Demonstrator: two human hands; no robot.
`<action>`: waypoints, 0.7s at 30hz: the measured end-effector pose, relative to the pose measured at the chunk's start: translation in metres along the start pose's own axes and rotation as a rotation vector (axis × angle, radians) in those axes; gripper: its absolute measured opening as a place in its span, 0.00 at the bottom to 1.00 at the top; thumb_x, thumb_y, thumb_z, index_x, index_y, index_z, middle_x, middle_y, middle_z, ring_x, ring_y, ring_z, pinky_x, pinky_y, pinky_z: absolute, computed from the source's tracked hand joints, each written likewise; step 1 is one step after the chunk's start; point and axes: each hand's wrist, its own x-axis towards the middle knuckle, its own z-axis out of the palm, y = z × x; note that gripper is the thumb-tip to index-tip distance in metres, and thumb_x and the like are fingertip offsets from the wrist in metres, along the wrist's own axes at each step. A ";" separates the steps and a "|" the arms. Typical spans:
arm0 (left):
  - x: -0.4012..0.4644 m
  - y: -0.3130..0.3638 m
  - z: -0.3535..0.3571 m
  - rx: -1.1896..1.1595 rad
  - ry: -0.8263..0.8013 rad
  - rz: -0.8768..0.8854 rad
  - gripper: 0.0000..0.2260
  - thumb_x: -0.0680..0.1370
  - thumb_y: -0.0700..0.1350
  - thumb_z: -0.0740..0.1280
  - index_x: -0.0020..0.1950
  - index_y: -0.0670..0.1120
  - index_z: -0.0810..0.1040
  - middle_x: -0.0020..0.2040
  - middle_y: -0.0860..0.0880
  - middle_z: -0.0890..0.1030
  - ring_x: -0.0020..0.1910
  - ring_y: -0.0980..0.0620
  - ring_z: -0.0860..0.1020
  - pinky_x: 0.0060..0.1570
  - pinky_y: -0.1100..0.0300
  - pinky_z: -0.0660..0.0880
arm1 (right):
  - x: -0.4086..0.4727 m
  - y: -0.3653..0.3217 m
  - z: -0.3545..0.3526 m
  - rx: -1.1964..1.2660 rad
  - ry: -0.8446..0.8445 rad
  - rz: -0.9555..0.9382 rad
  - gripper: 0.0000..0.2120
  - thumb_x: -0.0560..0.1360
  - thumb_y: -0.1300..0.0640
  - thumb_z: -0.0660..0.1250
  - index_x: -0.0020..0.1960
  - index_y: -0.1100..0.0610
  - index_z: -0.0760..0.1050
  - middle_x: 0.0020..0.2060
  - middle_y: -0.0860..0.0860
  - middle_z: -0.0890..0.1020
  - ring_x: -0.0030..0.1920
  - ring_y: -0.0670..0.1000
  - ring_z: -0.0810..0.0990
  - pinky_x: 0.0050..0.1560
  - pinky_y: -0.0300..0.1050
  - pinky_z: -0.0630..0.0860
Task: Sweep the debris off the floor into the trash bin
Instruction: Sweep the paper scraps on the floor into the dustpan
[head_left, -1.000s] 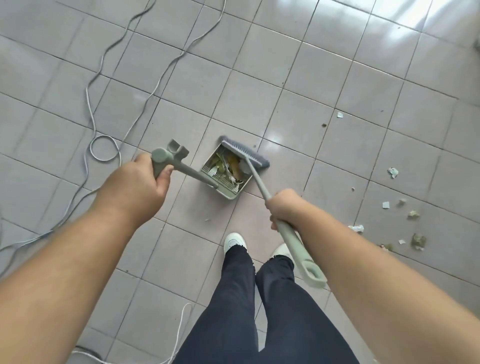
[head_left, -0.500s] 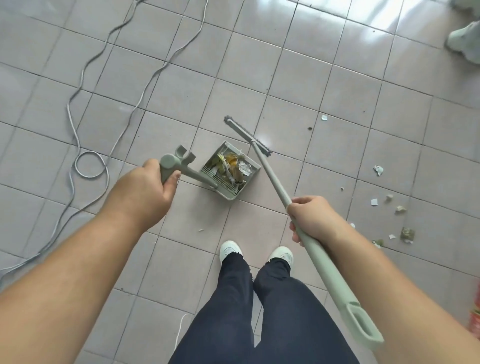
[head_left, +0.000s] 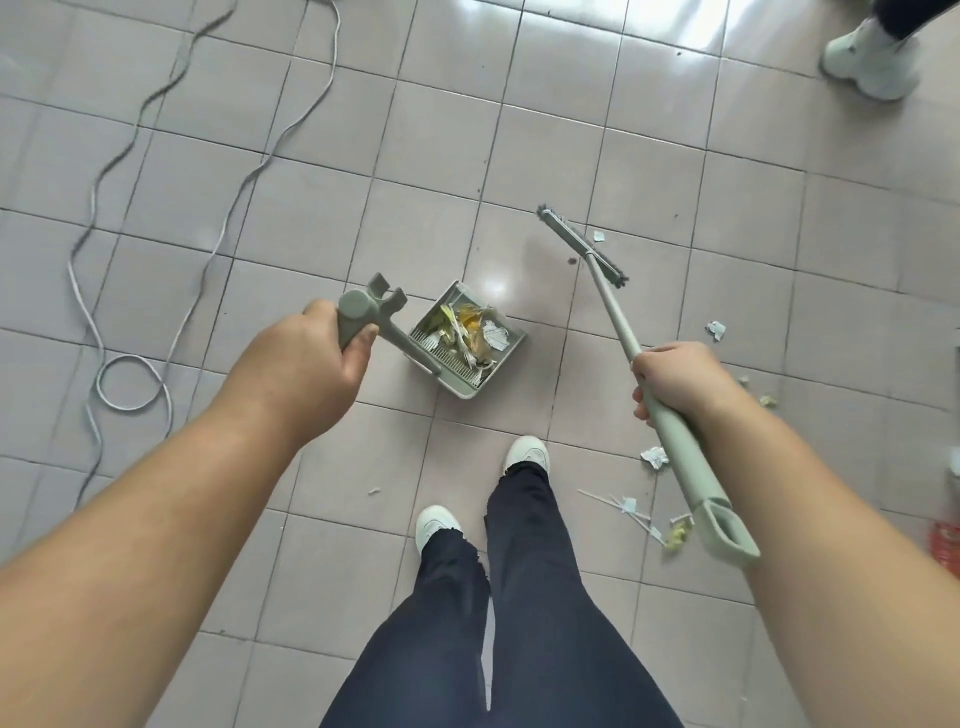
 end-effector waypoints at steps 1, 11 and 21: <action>0.004 0.010 -0.001 0.011 -0.006 0.003 0.17 0.79 0.53 0.55 0.52 0.39 0.70 0.45 0.38 0.78 0.39 0.44 0.67 0.38 0.55 0.63 | 0.009 -0.003 -0.007 0.008 0.009 -0.001 0.09 0.75 0.63 0.58 0.54 0.61 0.72 0.32 0.58 0.74 0.21 0.53 0.74 0.17 0.33 0.69; 0.067 0.117 0.007 0.025 -0.012 0.118 0.17 0.79 0.54 0.55 0.53 0.39 0.69 0.48 0.38 0.78 0.43 0.40 0.72 0.40 0.54 0.65 | 0.091 -0.063 -0.049 0.009 0.049 0.022 0.13 0.76 0.64 0.58 0.59 0.64 0.71 0.33 0.60 0.75 0.16 0.53 0.75 0.19 0.39 0.74; 0.100 0.180 0.015 0.048 -0.006 0.158 0.17 0.79 0.54 0.54 0.53 0.41 0.69 0.43 0.43 0.74 0.40 0.44 0.67 0.39 0.55 0.64 | 0.138 -0.098 -0.055 0.064 0.040 -0.046 0.11 0.78 0.62 0.57 0.37 0.58 0.67 0.41 0.55 0.72 0.49 0.53 0.71 0.65 0.50 0.73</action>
